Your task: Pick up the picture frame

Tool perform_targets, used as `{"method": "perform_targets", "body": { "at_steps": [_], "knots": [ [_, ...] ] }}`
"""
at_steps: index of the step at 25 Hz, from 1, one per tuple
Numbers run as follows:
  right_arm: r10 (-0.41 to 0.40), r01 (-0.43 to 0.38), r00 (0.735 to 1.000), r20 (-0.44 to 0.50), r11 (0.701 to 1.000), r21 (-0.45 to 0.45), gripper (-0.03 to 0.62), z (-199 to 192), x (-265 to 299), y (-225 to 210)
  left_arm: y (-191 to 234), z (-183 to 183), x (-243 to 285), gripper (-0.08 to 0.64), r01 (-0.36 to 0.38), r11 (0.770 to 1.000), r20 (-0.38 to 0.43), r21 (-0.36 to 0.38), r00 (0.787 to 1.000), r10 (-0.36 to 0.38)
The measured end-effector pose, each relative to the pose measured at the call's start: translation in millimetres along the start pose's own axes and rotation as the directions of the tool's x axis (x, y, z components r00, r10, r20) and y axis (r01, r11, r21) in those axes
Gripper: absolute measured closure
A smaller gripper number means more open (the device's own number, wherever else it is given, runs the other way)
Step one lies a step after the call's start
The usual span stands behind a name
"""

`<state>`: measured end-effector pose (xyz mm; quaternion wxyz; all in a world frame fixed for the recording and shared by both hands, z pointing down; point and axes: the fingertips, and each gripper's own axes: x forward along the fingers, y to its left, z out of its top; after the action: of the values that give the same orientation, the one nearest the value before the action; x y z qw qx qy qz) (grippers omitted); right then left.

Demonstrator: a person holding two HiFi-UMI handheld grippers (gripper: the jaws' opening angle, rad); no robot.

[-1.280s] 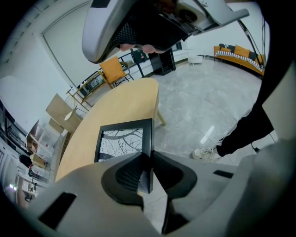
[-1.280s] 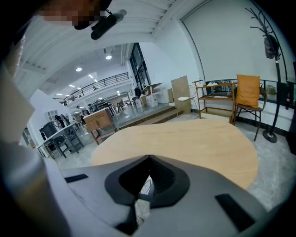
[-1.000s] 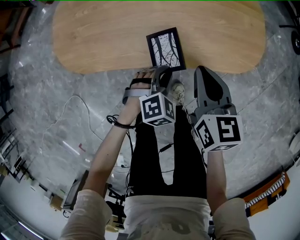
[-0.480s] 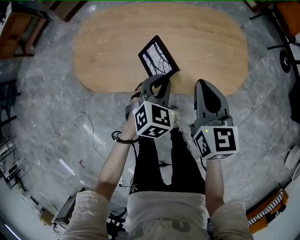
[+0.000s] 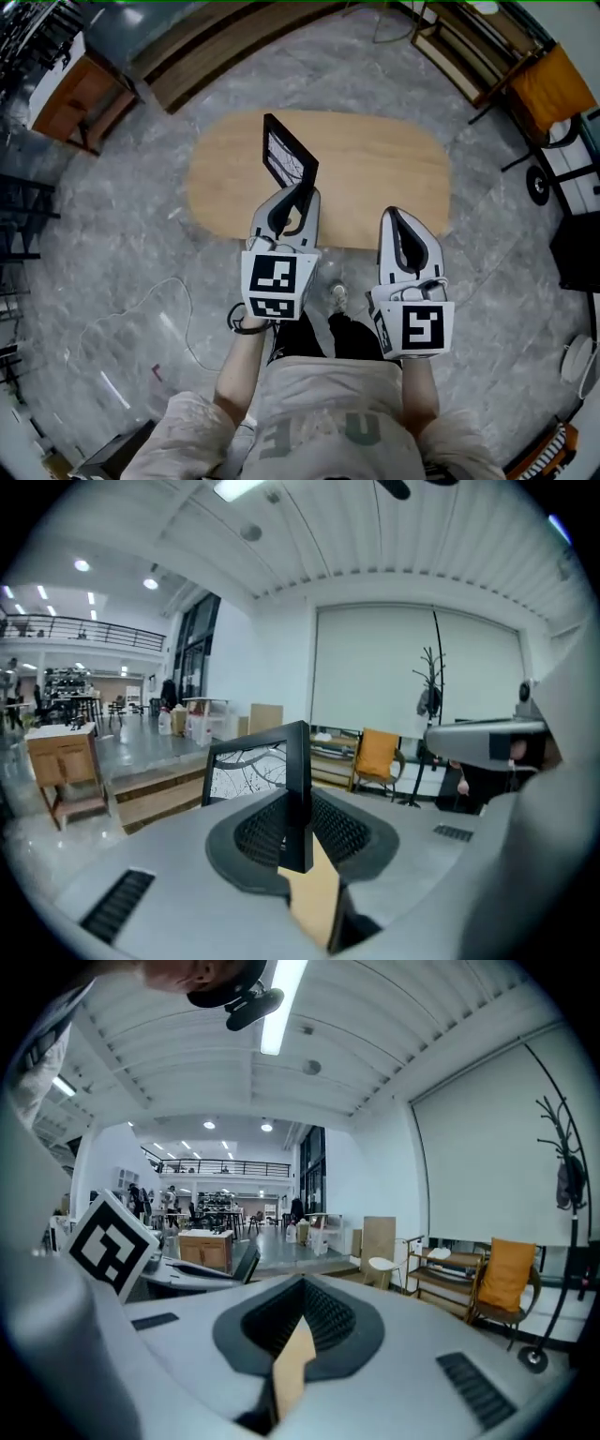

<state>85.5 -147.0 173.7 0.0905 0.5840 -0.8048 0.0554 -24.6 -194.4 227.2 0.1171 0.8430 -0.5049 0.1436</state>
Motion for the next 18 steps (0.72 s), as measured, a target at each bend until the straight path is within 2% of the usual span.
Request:
{"method": "perform_targets", "body": {
  "at_steps": [3,7,9,12,18],
  "knots": [
    [0.003,-0.003,0.999,0.037,1.0,0.01,0.589,28.0,-25.8,-5.2,-10.6,34.0,-32.7,0.479,-0.054,0.997,0.076,-0.053,0.995,0.058],
    [0.038,-0.047,0.998,0.059,0.987,0.156,0.589,38.3,-43.3,-6.9,-27.5,53.6,-69.9,0.479,-0.091,0.989,0.116,-0.118,0.988,0.105],
    [0.042,-0.052,0.998,0.053,0.978,0.201,0.589,41.1,-47.3,-0.5,-27.5,56.5,-87.1,0.479,-0.12,0.98,0.122,-0.157,0.983,0.14],
    [0.051,-0.057,0.998,0.038,0.984,0.166,0.589,39.9,-54.8,8.4,-32.3,52.8,-98.4,0.479,-0.136,0.972,0.12,-0.192,0.98,0.161],
    [0.09,-0.088,0.996,-0.023,0.991,0.097,0.589,15.6,-70.8,26.6,-45.3,43.9,-108.6,0.479,-0.147,0.975,0.12,-0.164,0.978,0.168]
  ]
}}
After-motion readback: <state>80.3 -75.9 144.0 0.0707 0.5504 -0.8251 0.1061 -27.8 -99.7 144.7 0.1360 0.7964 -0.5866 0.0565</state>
